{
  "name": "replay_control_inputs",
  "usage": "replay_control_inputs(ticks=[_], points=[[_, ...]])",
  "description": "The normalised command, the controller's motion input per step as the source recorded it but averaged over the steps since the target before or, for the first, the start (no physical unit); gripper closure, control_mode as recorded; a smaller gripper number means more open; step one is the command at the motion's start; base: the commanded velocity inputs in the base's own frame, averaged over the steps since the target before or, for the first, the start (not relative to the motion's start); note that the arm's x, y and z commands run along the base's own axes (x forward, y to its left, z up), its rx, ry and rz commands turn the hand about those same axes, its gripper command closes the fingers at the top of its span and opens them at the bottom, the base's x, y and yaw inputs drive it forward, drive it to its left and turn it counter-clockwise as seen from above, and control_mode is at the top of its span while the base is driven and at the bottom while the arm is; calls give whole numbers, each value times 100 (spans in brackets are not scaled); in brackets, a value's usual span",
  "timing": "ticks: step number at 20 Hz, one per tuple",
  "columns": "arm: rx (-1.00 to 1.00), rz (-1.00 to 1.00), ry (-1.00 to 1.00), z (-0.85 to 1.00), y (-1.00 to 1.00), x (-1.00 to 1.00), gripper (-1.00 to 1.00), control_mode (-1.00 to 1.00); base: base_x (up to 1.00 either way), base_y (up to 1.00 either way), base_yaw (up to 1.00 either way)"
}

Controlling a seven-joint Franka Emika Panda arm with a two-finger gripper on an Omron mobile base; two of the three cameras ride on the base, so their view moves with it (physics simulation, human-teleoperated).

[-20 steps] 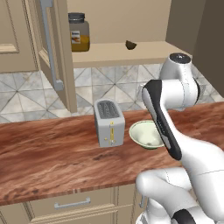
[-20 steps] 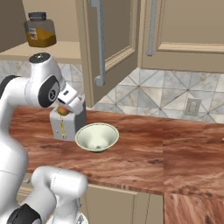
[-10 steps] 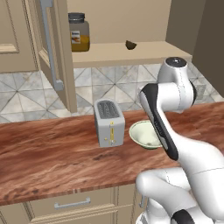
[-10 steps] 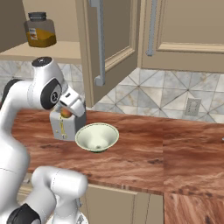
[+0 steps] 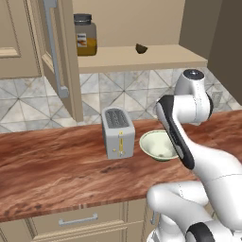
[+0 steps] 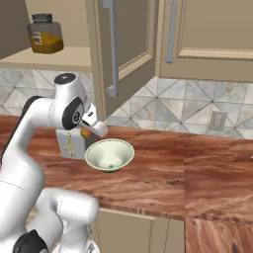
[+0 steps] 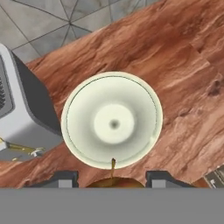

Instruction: Open the cabinet. Pick the kiwi and apple from the cabinet and place them into the bowl. Then close the cabinet.

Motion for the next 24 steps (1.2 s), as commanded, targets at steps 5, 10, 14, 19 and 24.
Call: replay_control_inputs(ticks=[5,10,14,19,24], points=[[0,0,5,-56,-10,28,100,-100,0,0,0],[0,0,4,-59,-13,26,100,-100,0,0,0],[0,0,1,-55,-11,21,100,-100,0,0,0],[-1,0,0,-41,-3,30,100,-100,0,0,0],[-1,0,0,-24,0,36,100,-100,0,0,0]])
